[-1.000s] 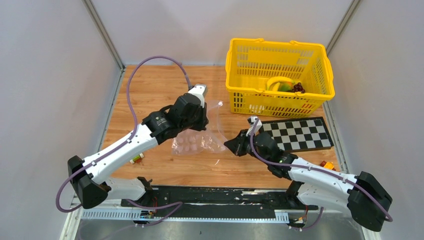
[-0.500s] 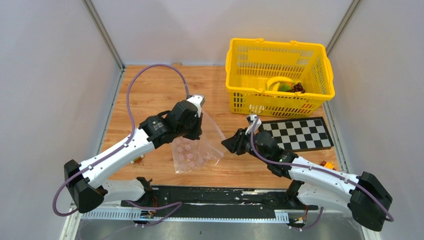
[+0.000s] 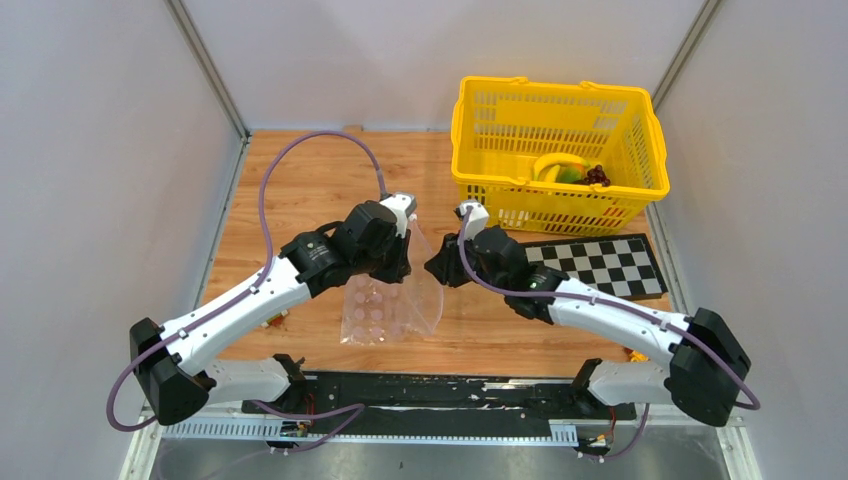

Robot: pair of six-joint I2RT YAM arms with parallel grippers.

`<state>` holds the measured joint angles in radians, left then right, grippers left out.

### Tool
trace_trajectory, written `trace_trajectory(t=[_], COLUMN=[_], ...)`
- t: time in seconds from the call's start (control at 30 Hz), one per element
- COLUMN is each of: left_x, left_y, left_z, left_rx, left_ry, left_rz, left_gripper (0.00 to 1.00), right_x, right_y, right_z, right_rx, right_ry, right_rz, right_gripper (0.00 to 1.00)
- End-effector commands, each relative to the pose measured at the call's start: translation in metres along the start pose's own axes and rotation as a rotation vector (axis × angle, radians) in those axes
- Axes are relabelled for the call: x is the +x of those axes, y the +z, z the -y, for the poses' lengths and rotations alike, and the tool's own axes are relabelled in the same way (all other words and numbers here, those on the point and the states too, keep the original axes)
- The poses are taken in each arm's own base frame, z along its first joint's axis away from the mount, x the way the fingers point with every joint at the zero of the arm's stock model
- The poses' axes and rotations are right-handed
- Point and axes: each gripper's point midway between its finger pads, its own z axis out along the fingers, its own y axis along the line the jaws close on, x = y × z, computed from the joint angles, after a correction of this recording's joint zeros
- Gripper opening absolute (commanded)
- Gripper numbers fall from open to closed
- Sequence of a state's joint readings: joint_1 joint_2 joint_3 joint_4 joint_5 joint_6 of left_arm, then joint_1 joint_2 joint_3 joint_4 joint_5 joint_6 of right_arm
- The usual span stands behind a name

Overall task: Place the food in the zip-top bag and seal the zipper
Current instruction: Open the zipper of the food storage bag at the center of the board.

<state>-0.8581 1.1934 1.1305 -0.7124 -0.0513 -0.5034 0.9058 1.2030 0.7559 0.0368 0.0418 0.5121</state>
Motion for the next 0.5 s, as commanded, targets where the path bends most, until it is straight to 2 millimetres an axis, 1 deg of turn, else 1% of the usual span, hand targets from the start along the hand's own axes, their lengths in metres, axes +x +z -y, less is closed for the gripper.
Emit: trace_trajectory(t=[0.0,0.07,0.13,0.17,0.2,0.3,0.33,0.4,0.47], left_x=[-0.007,-0.005,-0.004,-0.003,-0.002,0.003,0.008,0.011,0.013], left_y=[-0.001,0.0,0.002,0.003,0.004,0.009,0.011,0.014,0.017], left_z=[0.005,0.001,-0.005,-0.007,-0.008,-0.01,-0.012,-0.012,-0.013], left_rx=[0.024,0.004,-0.029,-0.037,-0.044,-0.04,-0.04,-0.032,-0.026], left_ry=[0.028,0.026,0.013,0.006,-0.002,-0.038,-0.055,-0.08,-0.112], left_rz=[0.034,0.031,0.031,0.034,0.037,0.057,0.057,0.072,0.091], left_gripper=[0.0,0.0,0.11,0.18,0.3,0.43,0.44,0.47,0.47], right_x=[0.005,0.005,0.004,0.004,0.002,-0.002,-0.002,-0.001,0.0], right_y=[0.009,0.011,0.011,0.011,0.01,0.01,0.01,0.01,0.01], right_z=[-0.011,-0.014,-0.016,-0.016,-0.018,-0.02,-0.018,-0.017,-0.017], right_rx=[-0.038,-0.046,-0.047,-0.047,-0.054,-0.056,-0.044,-0.041,-0.041], right_ry=[-0.05,-0.034,0.007,0.028,0.053,0.118,0.138,0.156,0.173], right_rz=[-0.086,-0.09,-0.083,-0.077,-0.065,-0.025,-0.019,-0.019,-0.02], right_gripper=[0.13,0.01,0.0,0.0,0.0,0.0,0.0,0.0,0.0])
